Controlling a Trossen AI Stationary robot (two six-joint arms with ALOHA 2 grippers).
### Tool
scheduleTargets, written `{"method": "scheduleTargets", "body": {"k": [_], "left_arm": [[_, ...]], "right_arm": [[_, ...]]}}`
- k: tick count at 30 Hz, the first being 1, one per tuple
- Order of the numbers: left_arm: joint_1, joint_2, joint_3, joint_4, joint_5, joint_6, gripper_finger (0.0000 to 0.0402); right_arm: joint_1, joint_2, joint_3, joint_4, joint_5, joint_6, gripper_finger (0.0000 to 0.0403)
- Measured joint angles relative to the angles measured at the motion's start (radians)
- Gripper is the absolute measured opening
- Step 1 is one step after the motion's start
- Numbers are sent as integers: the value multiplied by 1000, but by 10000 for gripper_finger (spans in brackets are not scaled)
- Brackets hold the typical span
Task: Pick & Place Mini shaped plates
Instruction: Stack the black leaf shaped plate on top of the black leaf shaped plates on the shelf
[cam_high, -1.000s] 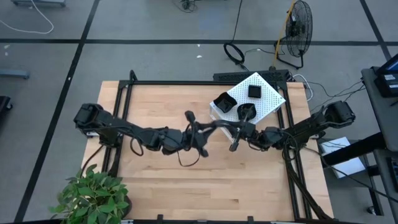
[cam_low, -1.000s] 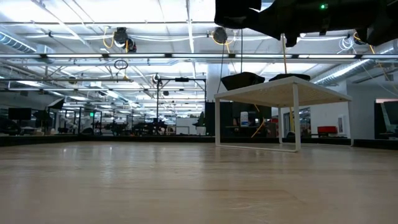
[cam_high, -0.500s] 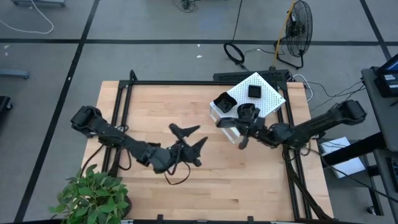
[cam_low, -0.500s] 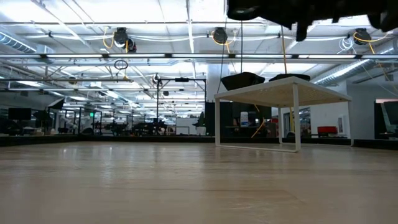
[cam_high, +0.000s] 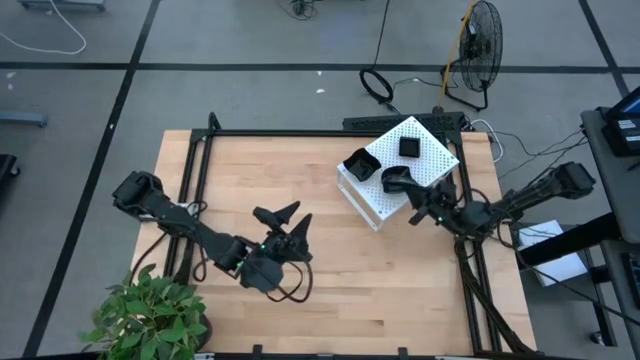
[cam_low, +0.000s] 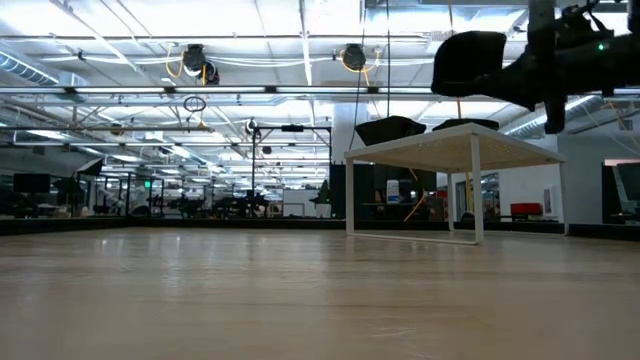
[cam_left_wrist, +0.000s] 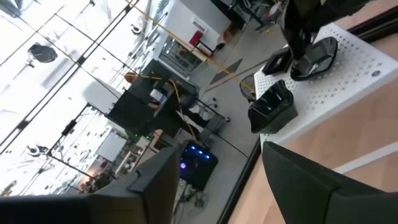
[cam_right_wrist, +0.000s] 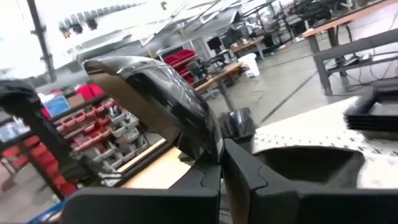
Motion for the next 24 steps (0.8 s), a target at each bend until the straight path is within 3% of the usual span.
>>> {"method": "scheduleTargets", "body": {"k": [9,24], "left_arm": [[8,0,-1,-151,1,-183,224],[8,0,-1,-167,36,-207,217]], "right_arm": [[38,-17,-62,6,123,-5,0],[76,-26,-60,-14,130,-109,13]]}}
